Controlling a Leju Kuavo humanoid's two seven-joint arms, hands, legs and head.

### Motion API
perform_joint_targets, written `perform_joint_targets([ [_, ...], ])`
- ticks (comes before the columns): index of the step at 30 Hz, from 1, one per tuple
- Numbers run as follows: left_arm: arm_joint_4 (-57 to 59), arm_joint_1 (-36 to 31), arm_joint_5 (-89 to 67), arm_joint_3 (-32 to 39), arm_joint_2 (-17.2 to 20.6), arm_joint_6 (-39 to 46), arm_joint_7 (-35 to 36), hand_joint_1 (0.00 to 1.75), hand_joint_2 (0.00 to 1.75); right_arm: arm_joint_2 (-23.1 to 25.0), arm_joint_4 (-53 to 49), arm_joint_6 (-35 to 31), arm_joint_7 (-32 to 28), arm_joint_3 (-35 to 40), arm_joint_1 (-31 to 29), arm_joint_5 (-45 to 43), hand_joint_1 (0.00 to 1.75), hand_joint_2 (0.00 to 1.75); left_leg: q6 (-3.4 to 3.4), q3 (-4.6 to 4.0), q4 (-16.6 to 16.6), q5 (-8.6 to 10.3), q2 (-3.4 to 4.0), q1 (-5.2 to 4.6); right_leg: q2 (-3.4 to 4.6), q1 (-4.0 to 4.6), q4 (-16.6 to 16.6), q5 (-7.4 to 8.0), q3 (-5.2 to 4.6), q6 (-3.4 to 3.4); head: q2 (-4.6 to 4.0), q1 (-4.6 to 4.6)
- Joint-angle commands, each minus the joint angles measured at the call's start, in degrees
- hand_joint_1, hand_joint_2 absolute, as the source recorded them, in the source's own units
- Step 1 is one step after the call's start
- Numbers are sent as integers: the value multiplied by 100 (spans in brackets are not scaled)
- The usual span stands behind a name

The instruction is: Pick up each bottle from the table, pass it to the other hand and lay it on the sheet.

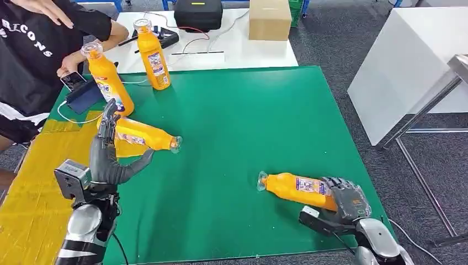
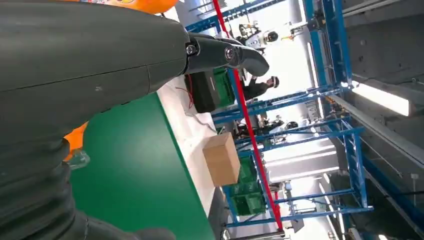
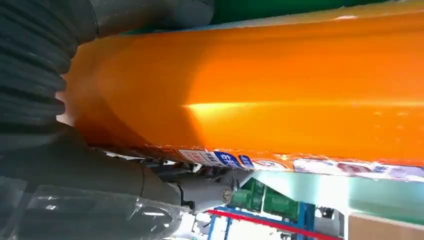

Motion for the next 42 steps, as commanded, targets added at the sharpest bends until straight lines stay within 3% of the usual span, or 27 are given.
perform_joint_targets([
  [1,105,18,256,-228,33,-472,192,0,175,1461,-277,-1057,-632,-762,-280,-863,175,175,-16,18,-4,-8,22,13,18,13,-7,0,12,-10,0,0],
  [5,262,26,432,-606,96,-875,470,0,175,2031,-779,-1734,-991,-1065,-449,-1497,175,175,-21,16,0,-14,25,16,20,12,5,-7,8,-12,0,-4],
  [15,415,-69,559,-739,100,-1012,539,0,175,2103,-829,-1836,-1165,-1064,-516,-1734,175,175,-11,-6,-4,1,-1,11,-2,8,2,-2,-3,-3,0,-2],
  [19,634,-209,915,-1001,142,-1417,695,0,175,2298,-850,-2008,-1582,-962,-682,-2157,175,175,-17,4,-1,-5,2,14,0,11,2,-6,6,-7,0,-2],
  [25,1056,-457,1639,-1353,199,-1900,845,0,175,2484,-483,-1884,-1747,-479,-1064,-2640,175,175,-17,5,-4,-2,11,14,8,11,0,0,4,-7,0,-2],
  [33,1723,-1056,2619,-1633,106,-2310,951,0,175,2946,823,-1565,-2050,1011,-1855,-2906,175,175,-21,11,-5,1,21,23,17,16,0,3,8,-8,0,-2],
  [37,1816,-1208,2826,-1718,97,-2351,948,0,175,3070,1194,-1551,-2103,1477,-2044,-2942,175,175,-22,8,-5,5,10,23,8,18,3,-1,6,-7,0,-2],
  [38,1832,-1229,2858,-1729,96,-2352,949,0,175,3081,1250,-1545,-2123,1545,-2060,-2951,159,175,-20,3,-4,7,10,22,9,17,5,0,1,-6,0,0],
  [42,1897,-1316,2945,-1752,64,-2343,959,0,175,3176,1530,-1553,-2152,1813,-2121,-2898,164,175,-18,0,-5,8,6,22,5,20,4,0,0,-4,0,0],
])
